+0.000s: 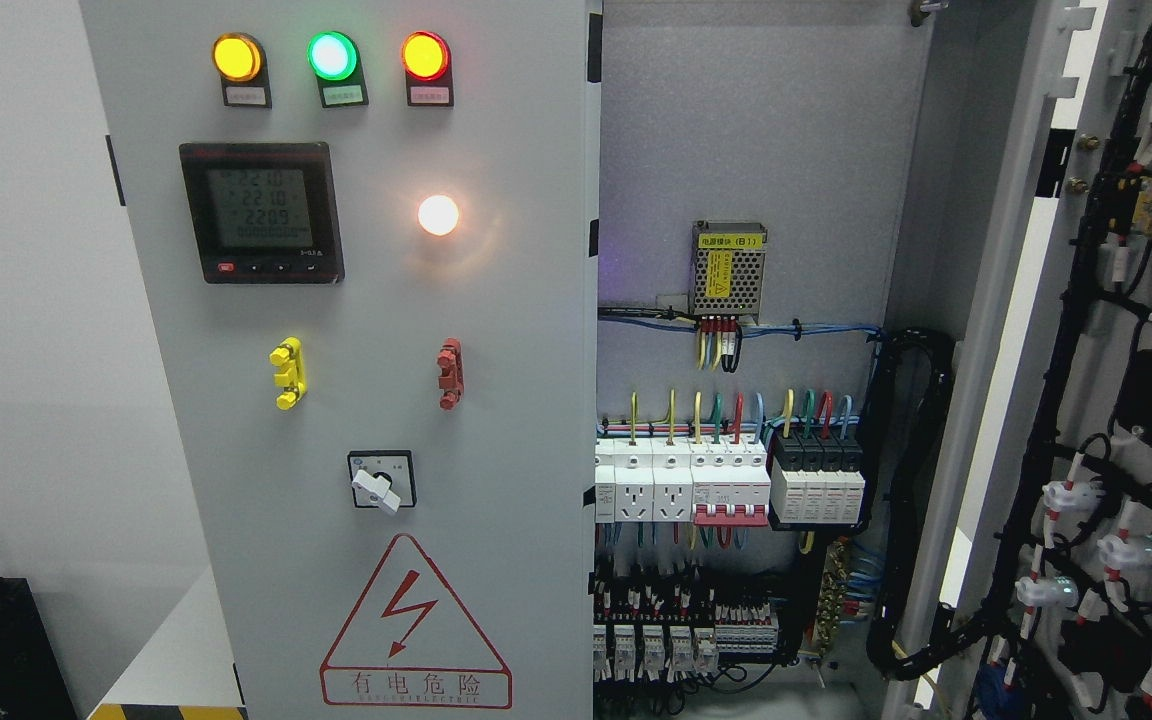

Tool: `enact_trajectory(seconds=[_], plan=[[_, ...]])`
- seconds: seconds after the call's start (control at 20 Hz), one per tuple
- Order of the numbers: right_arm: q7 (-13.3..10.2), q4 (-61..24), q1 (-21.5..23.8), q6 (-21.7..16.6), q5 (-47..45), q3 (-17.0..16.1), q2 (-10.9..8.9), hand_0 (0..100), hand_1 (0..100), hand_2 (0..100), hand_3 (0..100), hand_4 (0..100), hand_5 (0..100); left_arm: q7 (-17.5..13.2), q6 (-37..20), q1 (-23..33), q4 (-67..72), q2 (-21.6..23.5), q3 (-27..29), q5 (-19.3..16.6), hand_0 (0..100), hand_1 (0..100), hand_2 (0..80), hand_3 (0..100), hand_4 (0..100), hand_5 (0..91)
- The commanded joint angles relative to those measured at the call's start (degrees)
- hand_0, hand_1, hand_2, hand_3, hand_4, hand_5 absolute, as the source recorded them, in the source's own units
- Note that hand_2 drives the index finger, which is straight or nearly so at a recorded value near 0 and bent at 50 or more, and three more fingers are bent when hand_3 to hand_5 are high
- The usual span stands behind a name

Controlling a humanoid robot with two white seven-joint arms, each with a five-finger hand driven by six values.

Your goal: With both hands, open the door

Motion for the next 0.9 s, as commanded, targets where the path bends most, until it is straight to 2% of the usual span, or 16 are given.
enact_trajectory(seconds=[0.0,0.15,0.35,0.55,0.85], plan=[[0.1,-14.5,-4.3,-0.5,-0.1,5.2,-5.49,39,0,0,0,0,0,-0.4,0.1,0.9,1.4,-0.2,1.2,-0.1,0,0,0.0,0,0,0.0],[0.0,-15.4,-6.4,-0.5,-0.1,7.2,-5.67,39,0,0,0,0,0,-0.5,0.1,0.9,1.1,-0.3,1.2,-0.1,0,0,0.0,0,0,0.0],[0.0,-15.4,-10.8,-0.6,-0.1,7.3,-5.14,39,0,0,0,0,0,-0.5,0.1,0.9,1.0,-0.4,1.3,-0.1,0,0,0.0,0,0,0.0],[-0.1,-15.4,-17.3,-1.0,-0.1,7.3,-4.27,39,0,0,0,0,0,-0.5,0.1,0.9,0.9,-0.8,1.4,-0.1,0,0,0.0,0,0,0.0],[-0.2,-14.7,-27.3,0.3,-0.1,7.3,1.27,39,0,0,0,0,0,-0.5,0.1,0.9,0.9,-0.8,1.4,-0.1,0,0,0.0,0,0,0.0]])
